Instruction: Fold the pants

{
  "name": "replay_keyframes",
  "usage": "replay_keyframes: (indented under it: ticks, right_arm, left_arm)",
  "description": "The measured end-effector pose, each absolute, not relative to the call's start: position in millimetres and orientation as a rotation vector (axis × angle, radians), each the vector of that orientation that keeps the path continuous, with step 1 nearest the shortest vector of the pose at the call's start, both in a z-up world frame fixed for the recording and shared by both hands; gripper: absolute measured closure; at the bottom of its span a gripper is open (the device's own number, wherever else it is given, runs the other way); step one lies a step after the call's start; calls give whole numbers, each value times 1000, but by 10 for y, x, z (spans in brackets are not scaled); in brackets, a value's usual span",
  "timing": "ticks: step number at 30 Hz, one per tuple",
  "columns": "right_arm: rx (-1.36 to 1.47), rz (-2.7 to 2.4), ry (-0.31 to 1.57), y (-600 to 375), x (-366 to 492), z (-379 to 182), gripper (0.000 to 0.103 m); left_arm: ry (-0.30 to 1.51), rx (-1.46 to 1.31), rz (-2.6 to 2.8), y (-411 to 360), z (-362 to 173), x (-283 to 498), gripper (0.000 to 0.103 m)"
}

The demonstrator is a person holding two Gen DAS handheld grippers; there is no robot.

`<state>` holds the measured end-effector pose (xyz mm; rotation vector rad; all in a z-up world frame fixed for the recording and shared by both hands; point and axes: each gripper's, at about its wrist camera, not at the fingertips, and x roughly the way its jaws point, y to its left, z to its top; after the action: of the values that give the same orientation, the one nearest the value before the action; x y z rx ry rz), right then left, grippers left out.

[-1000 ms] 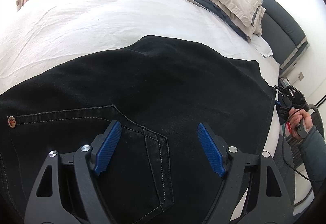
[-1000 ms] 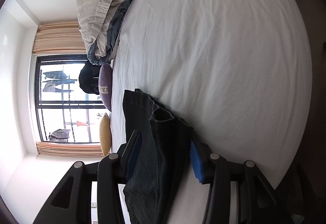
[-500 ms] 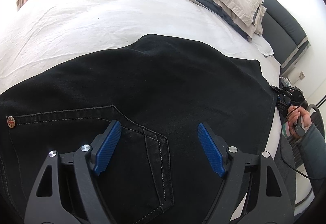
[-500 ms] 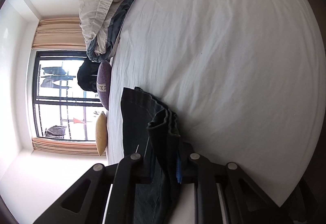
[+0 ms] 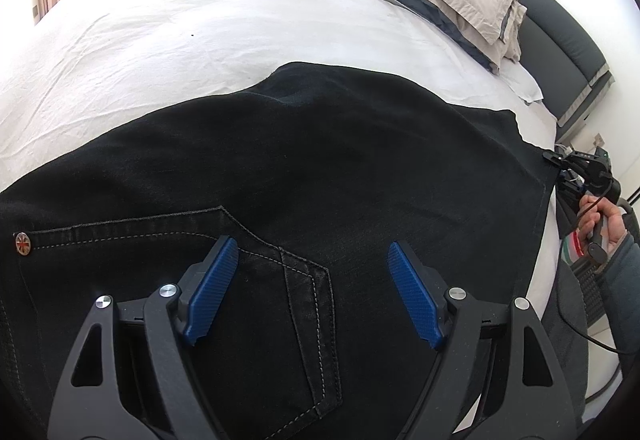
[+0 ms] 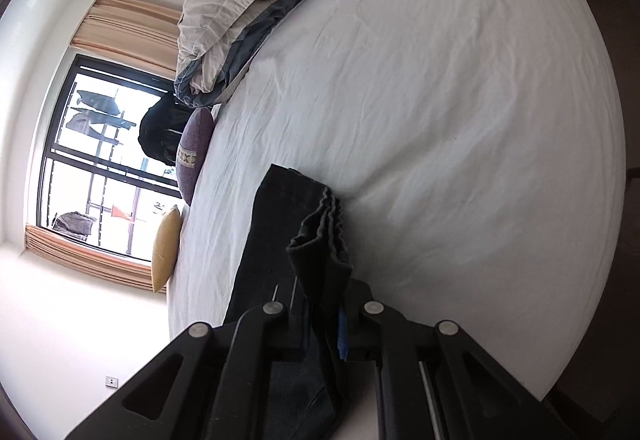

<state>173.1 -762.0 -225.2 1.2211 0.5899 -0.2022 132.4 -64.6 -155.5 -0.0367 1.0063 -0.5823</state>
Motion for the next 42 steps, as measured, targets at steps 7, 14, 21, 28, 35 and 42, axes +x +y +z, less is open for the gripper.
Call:
replay_keyframes:
  ticks: [7, 14, 21, 28, 35, 42]
  right_arm:
    - [1196, -204, 586, -7559, 1757, -2137, 92]
    - [1079, -173, 603, -7276, 1863, -1844, 92]
    - [446, 145, 785, -5541, 2337, -1252, 92]
    - [59, 312, 962, -4222, 2274, -1603, 92]
    - [25, 291, 885, -4251, 2187, -1410, 92]
    - [-139, 279, 809, -3964, 1995, -1333, 92]
  left_arm:
    - [1019, -51, -588, -654, -1576, 1353, 26]
    - [1023, -20, -572, -717, -1593, 1368, 26]
    - [1020, -39, -576, -708, -1609, 1369, 26]
    - [1013, -79, -585, -609, -1605, 1369, 26]
    - [1066, -340, -613, -537, -1427, 1472, 25]
    - [1221, -593, -759, -868, -1484, 1721, 16]
